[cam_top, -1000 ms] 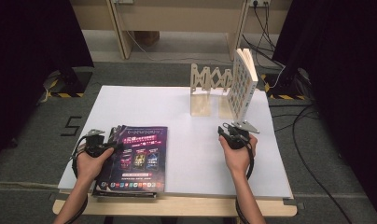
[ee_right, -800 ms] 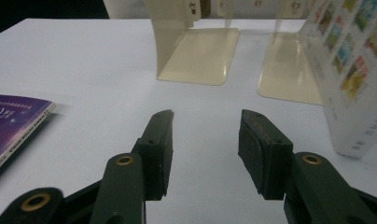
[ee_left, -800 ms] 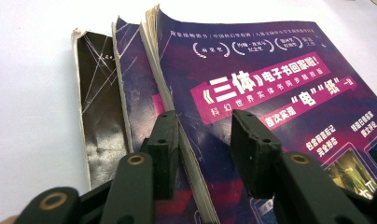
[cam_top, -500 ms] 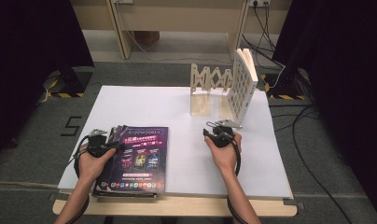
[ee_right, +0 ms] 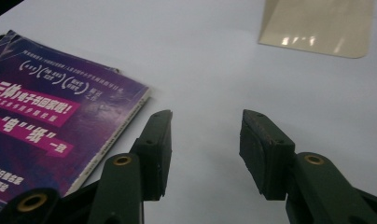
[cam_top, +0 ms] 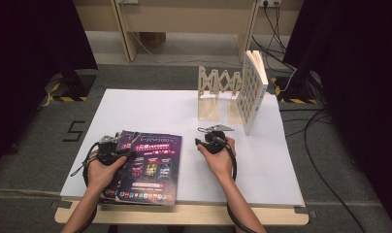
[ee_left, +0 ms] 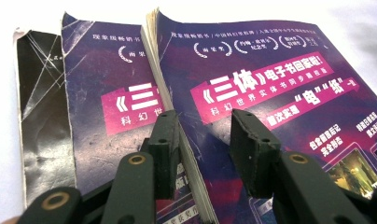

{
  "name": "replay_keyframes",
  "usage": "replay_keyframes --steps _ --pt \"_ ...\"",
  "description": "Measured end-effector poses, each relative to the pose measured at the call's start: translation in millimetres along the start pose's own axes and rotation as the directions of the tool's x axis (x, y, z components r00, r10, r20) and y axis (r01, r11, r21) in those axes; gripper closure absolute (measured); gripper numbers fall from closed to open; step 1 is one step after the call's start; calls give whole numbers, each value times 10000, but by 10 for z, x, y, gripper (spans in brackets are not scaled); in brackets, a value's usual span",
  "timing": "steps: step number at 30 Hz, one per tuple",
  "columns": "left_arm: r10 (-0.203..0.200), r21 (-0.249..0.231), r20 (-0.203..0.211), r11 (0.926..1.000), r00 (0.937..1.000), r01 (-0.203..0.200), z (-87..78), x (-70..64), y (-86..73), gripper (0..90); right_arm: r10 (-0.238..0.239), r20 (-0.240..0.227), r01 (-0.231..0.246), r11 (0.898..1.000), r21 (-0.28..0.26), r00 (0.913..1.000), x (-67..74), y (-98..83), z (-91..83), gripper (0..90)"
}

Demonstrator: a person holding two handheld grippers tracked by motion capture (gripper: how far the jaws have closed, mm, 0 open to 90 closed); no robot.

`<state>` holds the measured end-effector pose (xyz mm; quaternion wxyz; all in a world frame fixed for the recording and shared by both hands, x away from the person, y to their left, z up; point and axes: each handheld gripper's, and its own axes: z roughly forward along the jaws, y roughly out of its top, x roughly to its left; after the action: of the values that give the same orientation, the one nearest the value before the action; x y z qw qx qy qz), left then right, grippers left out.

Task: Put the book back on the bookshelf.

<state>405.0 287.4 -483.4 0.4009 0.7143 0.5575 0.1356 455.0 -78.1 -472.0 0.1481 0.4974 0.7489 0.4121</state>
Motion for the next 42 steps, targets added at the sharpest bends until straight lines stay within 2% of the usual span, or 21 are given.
replay_keyframes --steps 9,12,18,24,27,36,42 --pt "36 23 2 10000 10000 -36 -3 6 -3 621 -192 -736 237 9979 606 9971 225 106 279 536" --pt "43 -7 9 10000 10000 -43 -2 6 -7 620 -46 -924 130 9958 907 9957 289 129 382 532" --pt "66 -31 18 10000 10000 -66 -1 6 -8 621 251 -1256 -112 9938 1106 9918 362 172 501 526" --pt "74 -36 7 10000 10000 -74 0 4 -9 621 501 -1465 -310 9911 1295 9879 371 190 588 516" --pt "81 -64 0 9999 10000 -81 1 2 -11 621 795 -1595 -579 9891 1356 9840 372 199 620 510" --pt "84 -98 -21 9999 10000 -84 1 -1 -15 621 1054 -1745 -792 9853 1511 9790 362 228 668 497" --pt "105 -91 -31 9999 9999 -105 1 -4 -15 621 1235 -1772 -992 9851 1402 9764 346 223 683 500"
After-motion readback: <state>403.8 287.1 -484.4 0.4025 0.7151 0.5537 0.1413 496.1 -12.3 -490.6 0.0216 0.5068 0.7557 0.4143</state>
